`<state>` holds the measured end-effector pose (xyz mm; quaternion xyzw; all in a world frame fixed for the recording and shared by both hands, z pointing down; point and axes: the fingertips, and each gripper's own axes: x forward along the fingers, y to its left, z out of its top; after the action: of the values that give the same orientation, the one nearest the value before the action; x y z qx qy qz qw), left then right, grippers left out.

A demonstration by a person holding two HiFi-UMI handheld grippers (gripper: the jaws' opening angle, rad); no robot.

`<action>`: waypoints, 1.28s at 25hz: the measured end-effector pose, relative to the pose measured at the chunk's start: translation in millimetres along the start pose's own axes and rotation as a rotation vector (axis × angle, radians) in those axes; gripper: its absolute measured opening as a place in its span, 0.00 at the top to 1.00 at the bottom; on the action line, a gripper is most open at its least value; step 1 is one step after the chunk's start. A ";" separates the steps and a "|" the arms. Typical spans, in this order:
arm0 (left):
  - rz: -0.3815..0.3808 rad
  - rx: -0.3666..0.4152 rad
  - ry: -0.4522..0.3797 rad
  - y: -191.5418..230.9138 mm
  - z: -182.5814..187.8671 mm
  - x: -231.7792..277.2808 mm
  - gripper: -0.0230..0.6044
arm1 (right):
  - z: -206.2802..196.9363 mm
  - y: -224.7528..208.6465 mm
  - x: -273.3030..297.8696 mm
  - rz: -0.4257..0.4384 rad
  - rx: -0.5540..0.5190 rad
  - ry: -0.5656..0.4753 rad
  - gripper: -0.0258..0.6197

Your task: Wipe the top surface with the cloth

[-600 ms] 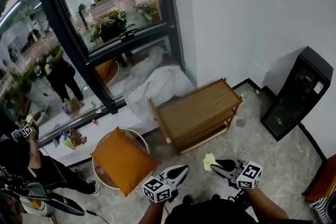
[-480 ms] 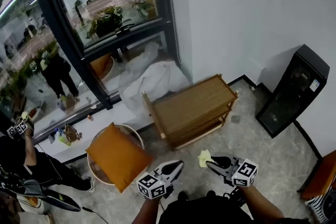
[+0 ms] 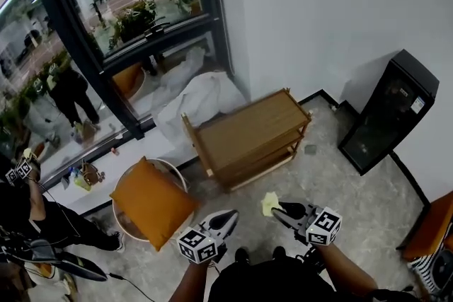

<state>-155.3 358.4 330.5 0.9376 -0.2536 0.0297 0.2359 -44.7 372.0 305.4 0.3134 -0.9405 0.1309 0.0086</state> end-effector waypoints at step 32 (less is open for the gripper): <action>0.048 -0.071 -0.141 61.4 34.0 76.8 0.94 | -23.3 -102.5 32.0 0.023 0.049 0.171 0.86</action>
<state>-120.8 260.6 340.1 0.9221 -0.2928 -0.0400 0.2499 -11.2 280.2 355.7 0.2904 -0.9364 0.1803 0.0798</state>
